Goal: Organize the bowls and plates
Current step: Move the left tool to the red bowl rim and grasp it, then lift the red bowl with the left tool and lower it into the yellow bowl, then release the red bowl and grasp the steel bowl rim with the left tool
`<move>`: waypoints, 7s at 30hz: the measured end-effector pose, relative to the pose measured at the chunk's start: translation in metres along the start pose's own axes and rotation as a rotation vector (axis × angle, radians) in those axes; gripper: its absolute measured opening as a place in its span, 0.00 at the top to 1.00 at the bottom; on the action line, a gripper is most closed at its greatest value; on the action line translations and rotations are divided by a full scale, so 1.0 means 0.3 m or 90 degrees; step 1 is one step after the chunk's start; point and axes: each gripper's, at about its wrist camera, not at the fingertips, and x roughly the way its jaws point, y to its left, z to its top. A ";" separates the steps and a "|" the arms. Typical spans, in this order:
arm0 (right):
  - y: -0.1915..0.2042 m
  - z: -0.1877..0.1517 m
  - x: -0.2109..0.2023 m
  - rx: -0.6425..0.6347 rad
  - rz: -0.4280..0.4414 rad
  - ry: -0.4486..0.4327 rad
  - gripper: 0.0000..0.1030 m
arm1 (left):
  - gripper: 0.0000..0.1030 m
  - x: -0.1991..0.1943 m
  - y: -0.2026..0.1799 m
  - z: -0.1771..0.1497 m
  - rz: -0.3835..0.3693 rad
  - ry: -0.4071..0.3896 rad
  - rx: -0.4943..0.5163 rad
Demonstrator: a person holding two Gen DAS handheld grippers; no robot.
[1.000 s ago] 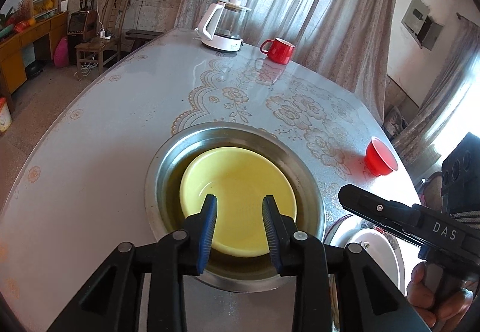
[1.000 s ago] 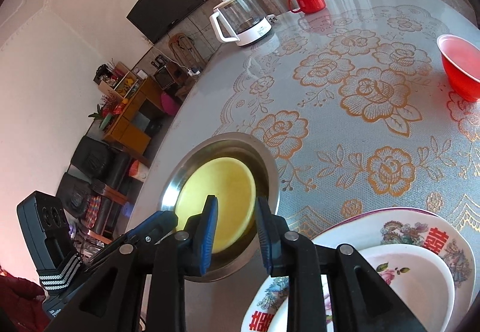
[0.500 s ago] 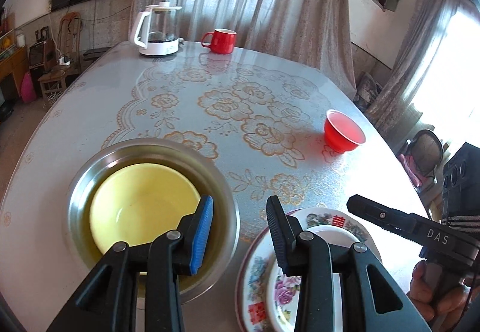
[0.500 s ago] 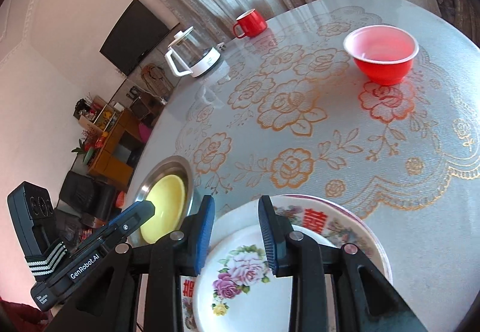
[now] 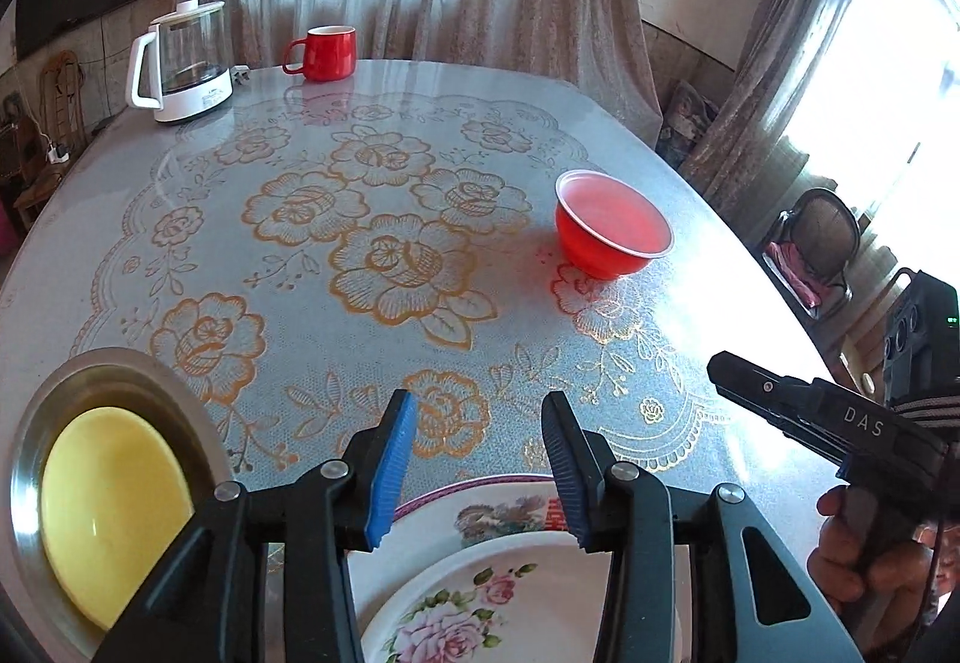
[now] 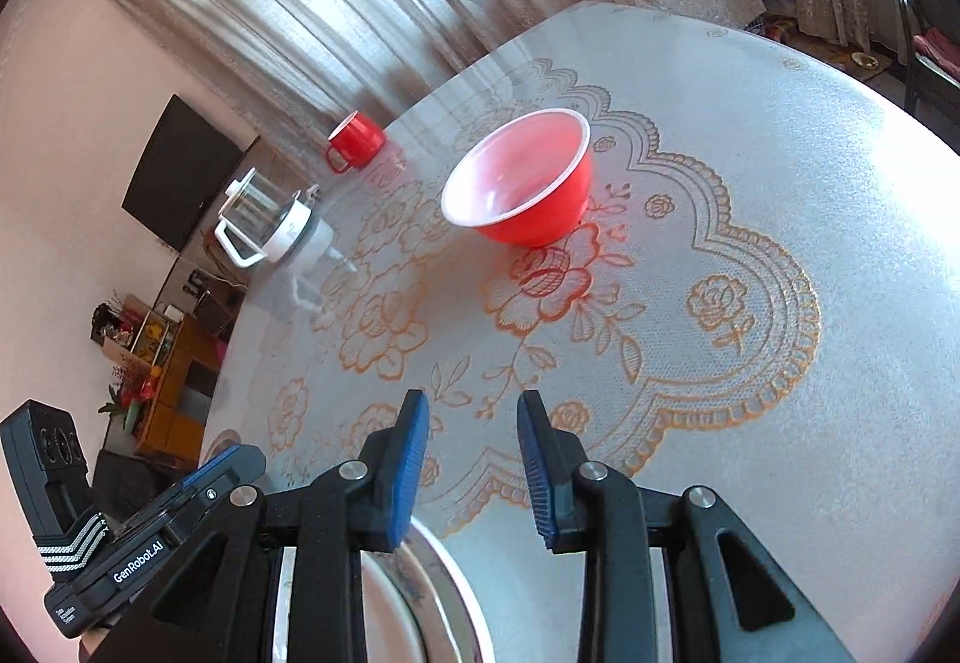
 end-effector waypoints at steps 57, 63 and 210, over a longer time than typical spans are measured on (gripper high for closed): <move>-0.167 0.327 0.203 0.101 -0.025 -0.024 0.91 | 0.85 0.364 -0.108 0.257 -0.178 0.059 -0.132; -0.126 0.275 0.178 0.083 -0.011 -0.013 0.91 | 0.85 0.294 -0.083 0.194 -0.164 0.053 -0.136; 0.645 -0.242 0.384 -0.186 0.076 0.174 0.77 | 0.70 -0.383 0.790 -0.404 0.128 -0.132 -0.287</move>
